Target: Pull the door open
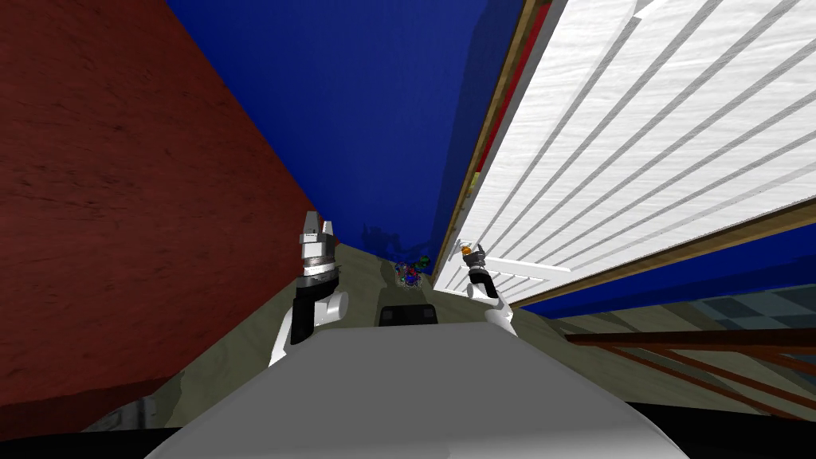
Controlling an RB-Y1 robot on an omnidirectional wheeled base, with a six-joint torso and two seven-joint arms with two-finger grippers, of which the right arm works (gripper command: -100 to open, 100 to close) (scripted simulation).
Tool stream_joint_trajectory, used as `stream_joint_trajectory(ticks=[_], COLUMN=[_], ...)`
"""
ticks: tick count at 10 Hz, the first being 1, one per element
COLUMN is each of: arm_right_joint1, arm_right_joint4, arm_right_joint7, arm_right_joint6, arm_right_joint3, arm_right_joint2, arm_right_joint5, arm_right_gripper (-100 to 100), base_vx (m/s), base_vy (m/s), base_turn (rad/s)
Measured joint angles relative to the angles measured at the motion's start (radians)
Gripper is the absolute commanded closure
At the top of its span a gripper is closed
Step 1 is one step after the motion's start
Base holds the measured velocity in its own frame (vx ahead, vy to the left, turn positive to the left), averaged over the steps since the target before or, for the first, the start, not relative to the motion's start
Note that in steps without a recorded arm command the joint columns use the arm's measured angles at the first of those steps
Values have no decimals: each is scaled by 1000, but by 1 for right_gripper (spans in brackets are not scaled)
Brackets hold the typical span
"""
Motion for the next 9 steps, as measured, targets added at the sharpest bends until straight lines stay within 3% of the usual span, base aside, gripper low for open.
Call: stream_joint_trajectory(ticks=[9], arm_right_joint1=[15], arm_right_joint4=[-46], arm_right_joint7=[-241], arm_right_joint6=[3], arm_right_joint3=[40], arm_right_joint2=[80], arm_right_joint5=[-187], arm_right_gripper=[-100], base_vx=[-81], base_vy=[-17], base_turn=[44])
